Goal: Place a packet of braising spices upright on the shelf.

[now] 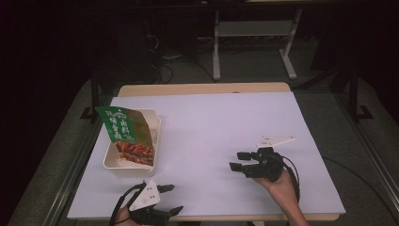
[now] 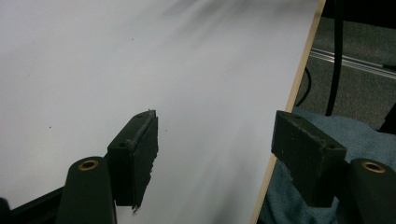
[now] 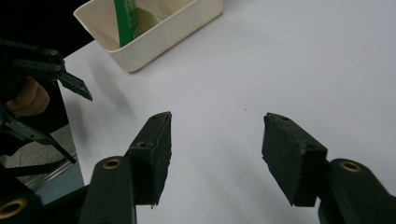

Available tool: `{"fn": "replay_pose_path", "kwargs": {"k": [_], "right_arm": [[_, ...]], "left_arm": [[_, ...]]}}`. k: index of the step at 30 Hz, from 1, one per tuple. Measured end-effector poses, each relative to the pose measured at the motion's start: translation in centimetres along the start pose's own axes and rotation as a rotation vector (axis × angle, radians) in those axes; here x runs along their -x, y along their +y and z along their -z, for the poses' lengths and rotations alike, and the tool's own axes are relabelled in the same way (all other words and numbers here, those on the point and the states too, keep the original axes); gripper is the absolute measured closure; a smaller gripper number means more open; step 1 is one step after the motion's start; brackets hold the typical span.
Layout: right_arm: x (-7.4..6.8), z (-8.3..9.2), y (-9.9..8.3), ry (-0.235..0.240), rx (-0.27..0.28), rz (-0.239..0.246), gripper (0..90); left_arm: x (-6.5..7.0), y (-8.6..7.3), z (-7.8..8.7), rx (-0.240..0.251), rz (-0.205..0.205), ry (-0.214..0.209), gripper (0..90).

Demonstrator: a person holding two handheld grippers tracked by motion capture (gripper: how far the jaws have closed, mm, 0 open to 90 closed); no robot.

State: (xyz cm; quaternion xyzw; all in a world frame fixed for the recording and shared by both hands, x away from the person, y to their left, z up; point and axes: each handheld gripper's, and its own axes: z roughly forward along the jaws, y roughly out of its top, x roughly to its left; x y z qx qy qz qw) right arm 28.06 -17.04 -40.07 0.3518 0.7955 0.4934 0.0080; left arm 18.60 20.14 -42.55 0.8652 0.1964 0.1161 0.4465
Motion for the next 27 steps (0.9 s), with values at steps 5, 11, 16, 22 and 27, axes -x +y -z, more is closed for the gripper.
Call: {"fn": "replay_pose_path", "kwargs": {"k": [5, 11, 16, 22, 27], "right_arm": [[0.2, 0.5, -0.9, -0.005, 0.001, -0.014, 41.1], [0.5, 1.0, -2.0, -0.016, 0.002, -0.033, 40.6], [0.6, 1.5, -2.7, -0.019, 0.009, -0.038, 40.5], [0.8, 2.1, -3.9, -0.028, 0.012, -0.055, 39.9], [0.6, 2.4, -5.1, -0.028, 0.008, -0.063, 39.4]], "left_arm": [[0.0, 0.0, 0.0, -0.001, 0.003, -0.001, 31.4], [0.0, 0.0, 0.0, 0.001, 0.002, 0.000, 31.5], [-0.1, 0.0, 0.0, 0.002, 0.001, 0.003, 31.6], [-0.1, 0.0, 0.1, 0.002, 0.002, 0.005, 31.6], [-0.2, 0.0, 0.1, -0.001, 0.002, 0.003, 31.7]]}}
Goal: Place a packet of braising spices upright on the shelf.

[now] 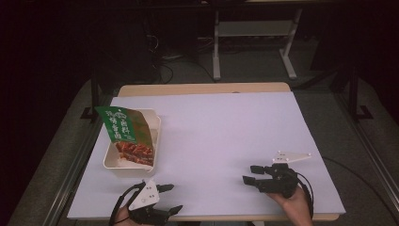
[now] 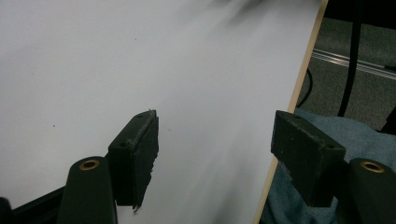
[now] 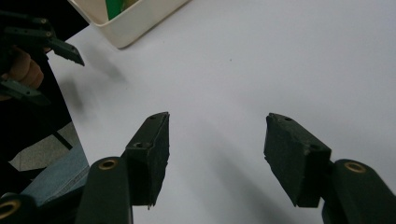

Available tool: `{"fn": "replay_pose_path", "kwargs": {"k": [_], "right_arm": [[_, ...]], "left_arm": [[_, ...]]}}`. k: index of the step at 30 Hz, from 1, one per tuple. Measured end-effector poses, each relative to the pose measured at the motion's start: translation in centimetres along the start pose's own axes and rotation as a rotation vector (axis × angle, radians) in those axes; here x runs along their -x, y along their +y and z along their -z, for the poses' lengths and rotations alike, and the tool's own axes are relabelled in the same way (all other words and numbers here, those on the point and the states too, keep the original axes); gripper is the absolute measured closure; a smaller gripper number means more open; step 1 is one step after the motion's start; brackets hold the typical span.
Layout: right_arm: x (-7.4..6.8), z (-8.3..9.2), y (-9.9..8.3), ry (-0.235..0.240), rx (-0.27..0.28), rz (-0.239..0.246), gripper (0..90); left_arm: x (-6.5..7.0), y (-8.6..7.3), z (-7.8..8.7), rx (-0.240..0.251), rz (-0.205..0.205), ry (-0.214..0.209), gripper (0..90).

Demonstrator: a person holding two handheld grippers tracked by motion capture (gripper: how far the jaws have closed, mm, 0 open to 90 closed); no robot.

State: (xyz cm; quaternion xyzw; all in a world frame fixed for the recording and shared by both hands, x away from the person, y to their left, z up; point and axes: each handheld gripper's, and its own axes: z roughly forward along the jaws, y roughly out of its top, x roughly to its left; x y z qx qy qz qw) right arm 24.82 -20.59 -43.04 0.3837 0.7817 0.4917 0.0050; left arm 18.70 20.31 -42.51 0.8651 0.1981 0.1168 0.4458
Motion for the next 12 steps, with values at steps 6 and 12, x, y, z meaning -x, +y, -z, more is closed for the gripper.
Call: {"fn": "replay_pose_path", "kwargs": {"k": [6, 12], "right_arm": [[-0.5, 0.4, -1.2, -0.025, 0.000, 0.006, 37.6], [-1.4, 0.0, -1.7, -0.061, -0.046, 0.055, 37.0]], "left_arm": [[0.0, -0.1, 0.1, 0.008, 0.007, 0.002, 31.7], [0.0, 0.0, 0.3, 0.023, 0.006, 0.012, 31.4]]}}
